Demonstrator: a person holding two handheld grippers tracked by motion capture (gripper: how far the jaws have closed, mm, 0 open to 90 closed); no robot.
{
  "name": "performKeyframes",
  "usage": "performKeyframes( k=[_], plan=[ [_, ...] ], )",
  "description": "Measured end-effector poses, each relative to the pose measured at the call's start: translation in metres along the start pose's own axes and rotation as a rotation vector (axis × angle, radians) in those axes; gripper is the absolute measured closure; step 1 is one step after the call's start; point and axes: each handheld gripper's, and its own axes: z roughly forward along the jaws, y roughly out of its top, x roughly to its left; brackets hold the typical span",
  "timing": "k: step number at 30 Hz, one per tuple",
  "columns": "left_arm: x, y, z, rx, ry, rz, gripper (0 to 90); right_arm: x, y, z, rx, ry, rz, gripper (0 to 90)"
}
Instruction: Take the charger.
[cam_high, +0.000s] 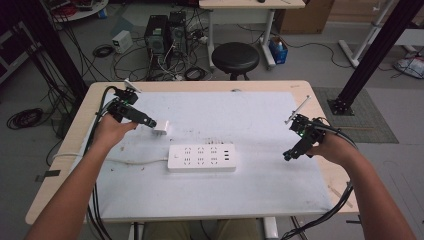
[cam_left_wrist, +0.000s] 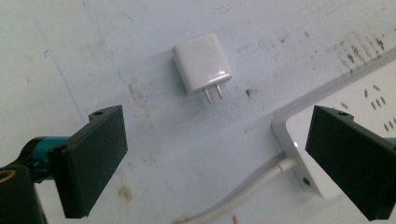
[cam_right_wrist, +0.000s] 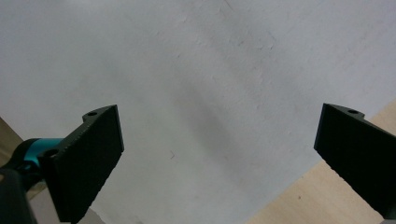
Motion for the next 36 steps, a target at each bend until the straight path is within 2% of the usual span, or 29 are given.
performKeyframes(
  k=[1, 2, 6, 8, 11, 12, 14, 16, 21, 25, 27, 29, 30, 33, 36],
  plan=[
    [0.000, 0.000, 0.000, 0.000, 0.000, 0.000, 5.4, 0.000, 0.000, 0.000, 0.000, 0.000, 0.000, 0.7],
    [-0.001, 0.002, 0.004, -0.001, 0.001, -0.010, 5.4, -0.001, 0.000, 0.001, 0.000, 0.001, -0.010, 0.7],
    [-0.002, 0.011, 0.020, 0.006, 0.000, -0.050, 5.4, 0.000, 0.000, 0.001, -0.007, 0.004, -0.002, 0.7],
    [-0.002, 0.017, 0.034, 0.018, 0.020, -0.092, 5.4, -0.001, 0.001, 0.001, -0.008, 0.006, -0.001, 0.7],
    [0.000, 0.020, 0.043, 0.040, 0.036, -0.104, 5.4, -0.002, 0.001, 0.001, -0.004, -0.002, -0.010, 0.7],
    [0.000, 0.022, 0.052, 0.043, 0.049, -0.130, 5.4, -0.002, 0.001, 0.002, -0.005, -0.002, -0.011, 0.7],
    [0.001, 0.023, 0.056, 0.049, 0.053, -0.134, 5.4, -0.002, 0.001, 0.001, -0.006, -0.002, -0.010, 0.7],
    [0.000, 0.026, 0.068, 0.052, 0.057, -0.154, 5.4, -0.002, 0.001, 0.001, -0.008, 0.000, -0.009, 0.7],
    [-0.003, 0.029, 0.082, 0.057, 0.078, -0.166, 5.4, -0.002, 0.001, 0.001, -0.012, 0.000, -0.006, 0.7],
    [-0.004, 0.030, 0.095, 0.071, 0.087, -0.194, 5.4, -0.001, 0.001, 0.001, -0.004, -0.003, -0.012, 0.7],
    [-0.006, 0.029, 0.104, 0.102, 0.096, -0.178, 5.4, 0.000, 0.002, 0.001, -0.008, -0.001, -0.018, 0.7],
    [-0.007, 0.029, 0.107, 0.109, 0.100, -0.169, 5.4, -0.001, 0.002, 0.002, -0.008, -0.003, -0.023, 0.7],
    [-0.008, 0.028, 0.109, 0.110, 0.102, -0.169, 6.3, 0.000, 0.002, 0.002, -0.007, -0.002, -0.009, 0.7],
    [-0.009, 0.027, 0.112, 0.113, 0.106, -0.171, 12.1, -0.001, 0.002, 0.002, -0.008, -0.003, -0.023, 0.7],
    [-0.008, 0.026, 0.113, 0.112, 0.110, -0.172, 16.2, 0.000, 0.001, 0.002, -0.011, 0.001, -0.014, 0.7]
  ],
)
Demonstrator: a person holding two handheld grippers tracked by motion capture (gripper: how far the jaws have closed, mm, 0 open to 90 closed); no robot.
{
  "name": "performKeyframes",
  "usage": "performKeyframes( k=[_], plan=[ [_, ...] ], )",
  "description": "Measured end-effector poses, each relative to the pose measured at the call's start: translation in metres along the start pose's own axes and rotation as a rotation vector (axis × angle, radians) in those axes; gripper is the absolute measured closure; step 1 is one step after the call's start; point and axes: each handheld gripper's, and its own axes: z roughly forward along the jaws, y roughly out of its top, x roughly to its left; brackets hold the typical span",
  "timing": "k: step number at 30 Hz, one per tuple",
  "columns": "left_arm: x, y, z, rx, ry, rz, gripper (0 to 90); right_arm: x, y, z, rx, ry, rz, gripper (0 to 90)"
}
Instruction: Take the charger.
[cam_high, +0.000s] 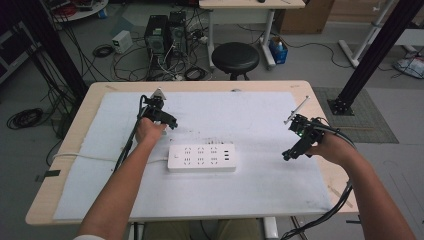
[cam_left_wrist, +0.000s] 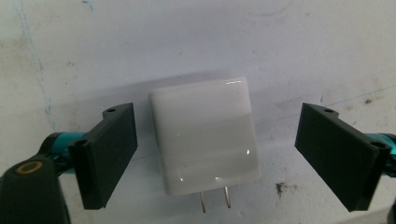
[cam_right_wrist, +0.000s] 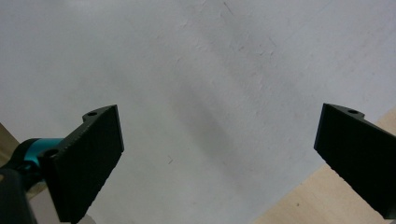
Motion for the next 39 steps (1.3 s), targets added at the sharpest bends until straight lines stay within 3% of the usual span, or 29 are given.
performKeyframes(
  k=[13, 16, 24, 28, 30, 33, 39],
  plan=[
    [0.000, -0.002, 0.009, 0.024, 0.017, -0.020, 29.9, -0.002, -0.002, 0.003, -0.003, 0.005, -0.013, 0.7],
    [0.000, -0.002, 0.009, 0.025, 0.032, -0.013, 30.1, -0.001, -0.002, 0.003, -0.007, 0.008, 0.002, 0.7],
    [-0.001, -0.002, 0.008, 0.027, 0.059, 0.007, 40.6, -0.002, -0.003, 0.004, -0.009, 0.008, 0.009, 0.7],
    [-0.001, -0.003, 0.008, 0.024, 0.056, 0.020, 42.5, -0.002, -0.003, 0.004, -0.010, 0.007, 0.010, 0.7],
    [-0.001, -0.004, 0.006, -0.007, 0.061, 0.034, 42.6, -0.003, -0.004, 0.002, -0.013, 0.006, 0.010, 0.7],
    [0.002, -0.004, -0.001, -0.036, 0.026, 0.040, 42.6, -0.003, -0.006, 0.001, -0.014, 0.004, 0.019, 0.7],
    [0.009, -0.007, -0.024, -0.093, -0.014, 0.094, 42.7, -0.003, -0.008, 0.000, -0.019, -0.006, 0.016, 0.7]
  ],
)
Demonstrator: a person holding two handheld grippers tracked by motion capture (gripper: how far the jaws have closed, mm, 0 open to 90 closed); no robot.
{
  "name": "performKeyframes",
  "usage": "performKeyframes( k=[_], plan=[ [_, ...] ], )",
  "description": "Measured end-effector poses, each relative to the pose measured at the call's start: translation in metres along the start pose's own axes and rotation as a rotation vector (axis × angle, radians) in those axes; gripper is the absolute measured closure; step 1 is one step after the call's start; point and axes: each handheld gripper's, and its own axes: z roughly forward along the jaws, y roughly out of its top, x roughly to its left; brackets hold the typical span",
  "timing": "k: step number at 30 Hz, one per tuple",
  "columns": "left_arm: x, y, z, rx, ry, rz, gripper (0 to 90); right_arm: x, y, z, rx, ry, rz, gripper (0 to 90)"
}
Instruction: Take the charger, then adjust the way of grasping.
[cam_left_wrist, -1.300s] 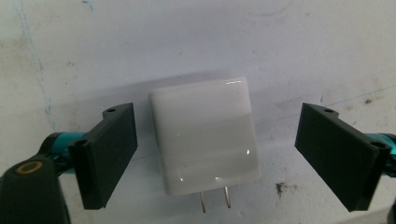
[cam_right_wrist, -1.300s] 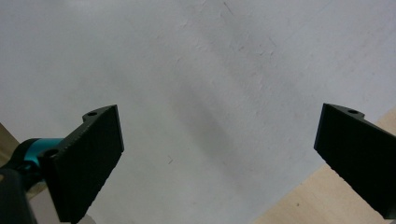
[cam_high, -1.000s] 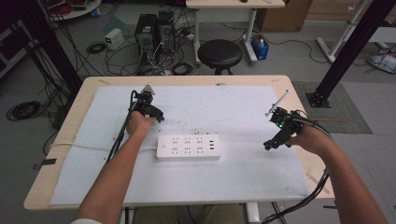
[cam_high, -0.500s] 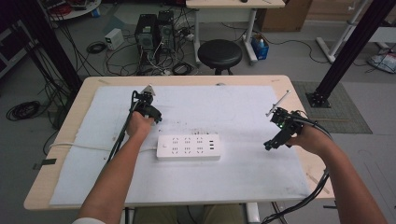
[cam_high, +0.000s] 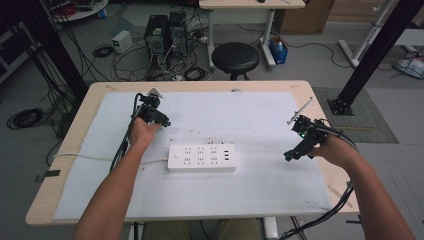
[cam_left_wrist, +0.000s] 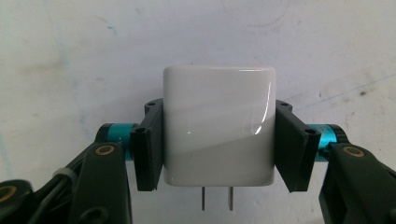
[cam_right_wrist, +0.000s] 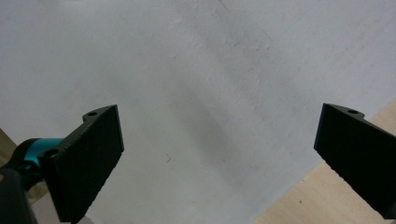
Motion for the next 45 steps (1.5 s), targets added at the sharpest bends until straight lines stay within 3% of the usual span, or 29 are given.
performKeyframes(
  k=[5, 6, 11, 13, 16, 19, 22, 30, 39, 42, 45],
  plan=[
    [0.003, -0.006, -0.028, -0.056, -0.058, 0.075, 42.7, 0.003, 0.000, 0.000, 0.001, -0.005, -0.009, 0.8],
    [0.003, -0.007, -0.031, -0.065, -0.071, 0.095, 42.7, 0.005, 0.000, 0.000, -0.007, -0.001, 0.007, 0.8],
    [-0.001, -0.017, -0.055, -0.118, -0.147, 0.235, 42.7, 0.008, -0.002, -0.001, -0.010, -0.006, -0.011, 0.8],
    [-0.003, -0.021, -0.064, -0.141, -0.172, 0.277, 42.7, 0.011, -0.002, -0.002, -0.017, -0.007, 0.003, 0.8],
    [-0.007, -0.028, -0.079, -0.187, -0.242, 0.364, 42.7, 0.013, -0.003, -0.003, -0.017, -0.012, -0.014, 0.7],
    [-0.013, -0.037, -0.092, -0.209, -0.285, 0.450, 42.7, 0.015, -0.003, -0.004, -0.024, -0.013, -0.017, 0.8],
    [-0.020, -0.045, -0.104, -0.218, -0.296, 0.523, 42.7, 0.019, 0.000, -0.005, -0.034, -0.012, -0.004, 0.8],
    [-0.026, -0.058, -0.122, -0.228, -0.305, 0.594, 42.6, 0.025, 0.000, -0.007, -0.038, -0.021, -0.031, 0.8],
    [-0.030, -0.062, -0.132, -0.232, -0.315, 0.626, 42.6, 0.029, 0.000, -0.009, -0.070, -0.038, -0.007, 0.8],
    [-0.033, -0.061, -0.134, -0.231, -0.321, 0.656, 42.6, 0.032, 0.002, -0.009, -0.084, -0.075, 0.006, 0.8],
    [-0.036, -0.060, -0.135, -0.231, -0.330, 0.673, 42.6, 0.034, 0.002, -0.011, -0.102, -0.042, 0.010, 0.8]
  ],
)
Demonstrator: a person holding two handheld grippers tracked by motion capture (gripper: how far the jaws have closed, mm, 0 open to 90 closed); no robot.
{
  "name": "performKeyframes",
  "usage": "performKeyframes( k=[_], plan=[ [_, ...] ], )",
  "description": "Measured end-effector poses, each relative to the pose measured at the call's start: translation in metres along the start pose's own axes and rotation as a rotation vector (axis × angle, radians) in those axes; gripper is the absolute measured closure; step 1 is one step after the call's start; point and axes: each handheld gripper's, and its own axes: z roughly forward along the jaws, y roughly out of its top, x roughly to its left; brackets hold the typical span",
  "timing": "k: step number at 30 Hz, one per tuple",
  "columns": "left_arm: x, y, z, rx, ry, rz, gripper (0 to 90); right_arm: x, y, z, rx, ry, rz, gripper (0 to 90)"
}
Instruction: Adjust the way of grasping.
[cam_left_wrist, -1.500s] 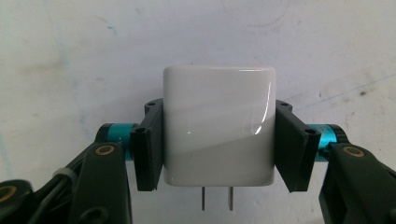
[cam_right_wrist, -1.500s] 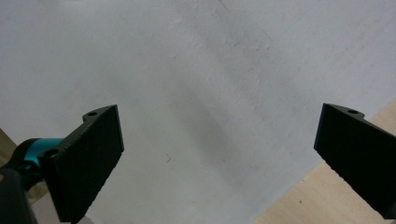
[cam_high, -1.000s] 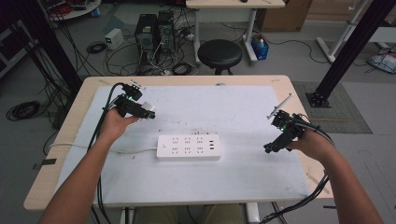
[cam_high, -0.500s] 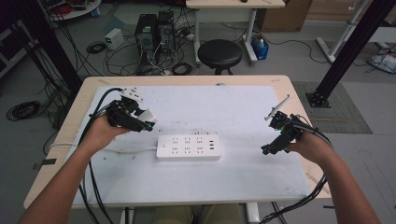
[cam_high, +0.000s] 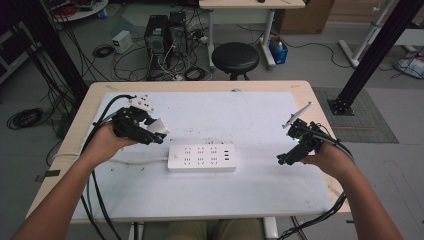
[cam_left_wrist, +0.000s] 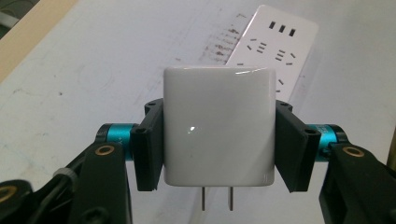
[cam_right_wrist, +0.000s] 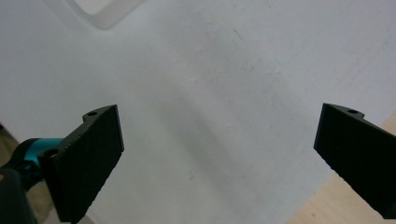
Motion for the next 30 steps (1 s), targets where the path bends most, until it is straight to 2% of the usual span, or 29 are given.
performKeyframes(
  k=[3, 5, 6, 7, 8, 14, 17, 19, 22, 24, 27, 30],
  plan=[
    [-0.003, 0.002, 0.002, -0.009, -0.021, 0.021, 42.6, 0.003, 0.002, -0.003, -0.034, 0.030, 0.037, 0.8],
    [-0.005, 0.003, 0.003, -0.009, -0.027, 0.046, 42.6, 0.004, 0.002, -0.005, -0.053, 0.047, 0.051, 0.8],
    [-0.005, 0.003, 0.003, -0.009, -0.027, 0.046, 42.6, 0.004, 0.002, -0.005, -0.053, 0.047, 0.051, 0.8],
    [-0.008, 0.003, 0.005, -0.029, -0.035, 0.054, 42.6, 0.006, 0.003, -0.005, -0.074, 0.061, 0.068, 0.8],
    [-0.009, 0.004, 0.005, -0.028, -0.037, 0.068, 42.6, 0.010, 0.003, -0.005, -0.112, 0.089, 0.102, 0.8],
    [-0.018, 0.010, 0.012, -0.059, -0.066, 0.127, 42.6, 0.023, 0.001, 0.000, -0.178, 0.157, 0.189, 0.8],
    [-0.024, 0.013, 0.016, -0.074, -0.067, 0.148, 42.6, 0.029, 0.003, 0.001, -0.212, 0.204, 0.252, 0.8],
    [-0.026, 0.015, 0.019, -0.078, -0.076, 0.164, 42.6, 0.032, 0.004, 0.002, -0.249, 0.246, 0.298, 0.8],
    [-0.030, 0.018, 0.022, -0.087, -0.089, 0.181, 42.6, 0.038, 0.008, 0.002, -0.299, 0.335, 0.352, 0.8],
    [-0.033, 0.020, 0.025, -0.088, -0.099, 0.197, 42.6, 0.041, 0.010, 0.003, -0.332, 0.403, 0.379, 0.8],
    [-0.037, 0.023, 0.028, -0.096, -0.113, 0.215, 42.6, 0.048, 0.015, 0.002, -0.359, 0.479, 0.408, 2.4],
    [-0.041, 0.025, 0.032, -0.103, -0.125, 0.225, 42.6, 0.055, 0.021, -0.002, -0.381, 0.495, 0.402, 3.3]
  ],
)
